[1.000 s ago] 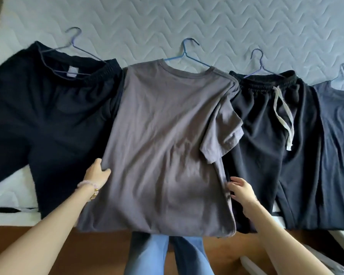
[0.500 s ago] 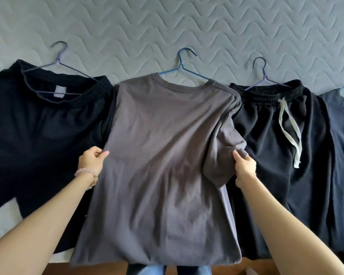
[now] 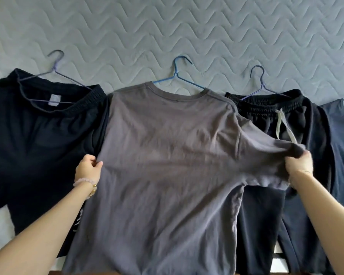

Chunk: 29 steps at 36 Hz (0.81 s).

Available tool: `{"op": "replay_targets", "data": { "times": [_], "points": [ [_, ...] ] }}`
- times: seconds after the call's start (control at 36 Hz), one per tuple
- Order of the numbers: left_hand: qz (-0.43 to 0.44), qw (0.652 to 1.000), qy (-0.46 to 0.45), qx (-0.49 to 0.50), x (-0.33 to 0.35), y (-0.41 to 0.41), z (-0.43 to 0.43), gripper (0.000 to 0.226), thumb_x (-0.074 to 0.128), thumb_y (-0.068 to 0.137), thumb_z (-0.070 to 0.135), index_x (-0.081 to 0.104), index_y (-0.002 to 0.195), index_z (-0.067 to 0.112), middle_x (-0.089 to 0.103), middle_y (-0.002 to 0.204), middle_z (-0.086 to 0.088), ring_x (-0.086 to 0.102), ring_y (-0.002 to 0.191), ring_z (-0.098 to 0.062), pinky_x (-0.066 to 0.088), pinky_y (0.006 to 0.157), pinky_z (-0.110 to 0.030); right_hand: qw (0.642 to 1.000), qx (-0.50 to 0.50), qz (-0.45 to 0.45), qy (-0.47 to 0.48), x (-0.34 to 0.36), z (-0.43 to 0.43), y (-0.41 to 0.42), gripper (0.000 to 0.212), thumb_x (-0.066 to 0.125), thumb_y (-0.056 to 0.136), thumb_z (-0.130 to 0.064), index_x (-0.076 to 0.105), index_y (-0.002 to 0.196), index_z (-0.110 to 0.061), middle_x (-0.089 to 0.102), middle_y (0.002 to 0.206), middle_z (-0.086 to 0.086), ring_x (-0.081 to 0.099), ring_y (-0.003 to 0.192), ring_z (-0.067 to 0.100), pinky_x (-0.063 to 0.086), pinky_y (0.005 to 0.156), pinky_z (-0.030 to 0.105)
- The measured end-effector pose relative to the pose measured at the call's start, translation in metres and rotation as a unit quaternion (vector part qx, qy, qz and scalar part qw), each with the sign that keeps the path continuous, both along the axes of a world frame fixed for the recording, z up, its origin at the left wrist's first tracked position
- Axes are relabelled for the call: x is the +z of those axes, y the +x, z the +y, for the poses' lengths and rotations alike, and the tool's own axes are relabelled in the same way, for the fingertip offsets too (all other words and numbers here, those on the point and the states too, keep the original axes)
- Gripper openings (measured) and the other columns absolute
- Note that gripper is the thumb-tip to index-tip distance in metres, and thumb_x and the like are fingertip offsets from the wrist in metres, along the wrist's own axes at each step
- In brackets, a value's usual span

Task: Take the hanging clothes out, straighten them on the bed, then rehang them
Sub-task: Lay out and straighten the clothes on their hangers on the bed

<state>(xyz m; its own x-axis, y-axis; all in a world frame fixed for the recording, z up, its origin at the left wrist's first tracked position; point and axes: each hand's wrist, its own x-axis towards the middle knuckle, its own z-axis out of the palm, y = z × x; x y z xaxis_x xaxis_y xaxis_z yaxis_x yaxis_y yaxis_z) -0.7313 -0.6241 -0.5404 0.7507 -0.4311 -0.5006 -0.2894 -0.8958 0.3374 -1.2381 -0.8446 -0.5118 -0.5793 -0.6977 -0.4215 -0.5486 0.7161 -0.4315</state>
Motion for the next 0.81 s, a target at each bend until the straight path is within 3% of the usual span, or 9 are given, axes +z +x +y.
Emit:
{"op": "replay_targets", "data": {
  "times": [0.08, 0.17, 0.22, 0.33, 0.53, 0.67, 0.81],
  "points": [
    [-0.061, 0.997, -0.028, -0.026, 0.006, -0.006, -0.003, 0.025, 0.06, 0.087, 0.006, 0.054, 0.11, 0.004, 0.055, 0.116, -0.016, 0.06, 0.093, -0.038, 0.047, 0.074, -0.042, 0.996, 0.029, 0.069, 0.051, 0.007, 0.009, 0.024, 0.059, 0.054, 0.087, -0.013, 0.036, 0.141, 0.004, 0.039, 0.143, 0.031, 0.037, 0.135, 0.045, 0.029, 0.114, 0.047],
    [-0.089, 0.991, -0.062, -0.074, 0.011, -0.008, -0.01, 0.023, 0.059, 0.085, 0.005, 0.056, 0.107, 0.009, 0.055, 0.11, -0.011, 0.059, 0.093, -0.033, 0.05, 0.069, -0.042, 0.991, 0.109, 0.074, -0.006, 0.015, 0.017, 0.053, 0.062, 0.049, 0.085, -0.01, 0.034, 0.143, 0.004, 0.038, 0.145, 0.029, 0.034, 0.137, 0.042, 0.026, 0.115, 0.046],
    [-0.067, 0.991, -0.066, -0.099, 0.009, -0.007, -0.016, 0.023, 0.062, 0.084, 0.009, 0.059, 0.107, 0.01, 0.056, 0.108, -0.009, 0.057, 0.097, -0.03, 0.051, 0.071, -0.041, 0.985, 0.165, 0.041, -0.009, 0.012, 0.019, 0.073, 0.057, 0.051, 0.085, 0.001, 0.04, 0.141, 0.001, 0.045, 0.143, 0.024, 0.04, 0.135, 0.039, 0.032, 0.113, 0.045],
    [-0.003, 0.996, -0.027, -0.083, 0.003, -0.001, -0.027, 0.038, 0.066, 0.085, 0.019, 0.055, 0.119, 0.009, 0.052, 0.121, -0.01, 0.057, 0.101, -0.029, 0.049, 0.079, -0.039, 0.954, 0.301, 0.006, -0.003, 0.003, 0.034, 0.12, 0.047, 0.051, 0.086, 0.001, 0.052, 0.133, -0.001, 0.055, 0.132, 0.022, 0.051, 0.124, 0.037, 0.041, 0.106, 0.046],
    [0.022, 0.998, -0.049, -0.017, -0.001, 0.001, -0.04, 0.051, 0.063, 0.088, 0.02, 0.043, 0.133, 0.006, 0.049, 0.133, -0.011, 0.055, 0.113, -0.03, 0.046, 0.087, -0.038, 0.917, 0.395, -0.016, 0.048, -0.017, 0.07, 0.173, 0.049, 0.051, 0.091, -0.002, 0.049, 0.139, -0.008, 0.04, 0.15, 0.009, 0.038, 0.139, 0.027, 0.032, 0.113, 0.037],
    [0.053, 0.993, -0.096, 0.033, 0.002, 0.002, -0.048, 0.036, 0.061, 0.089, 0.017, 0.054, 0.123, 0.006, 0.064, 0.114, -0.011, 0.06, 0.102, -0.027, 0.046, 0.082, -0.032, 0.892, 0.444, -0.031, 0.078, -0.026, 0.089, 0.19, 0.055, 0.051, 0.093, -0.004, 0.04, 0.146, -0.011, 0.035, 0.155, 0.005, 0.034, 0.142, 0.024, 0.028, 0.116, 0.033],
    [0.066, 0.986, -0.15, 0.009, 0.009, -0.016, -0.054, 0.022, 0.058, 0.089, 0.012, 0.062, 0.111, 0.008, 0.064, 0.09, -0.006, 0.059, 0.084, -0.02, 0.044, 0.074, -0.026, 0.899, 0.422, -0.049, 0.105, -0.035, 0.096, 0.188, 0.055, 0.052, 0.089, -0.002, 0.043, 0.143, -0.007, 0.045, 0.148, 0.011, 0.042, 0.137, 0.028, 0.031, 0.114, 0.033]
  ]
}}
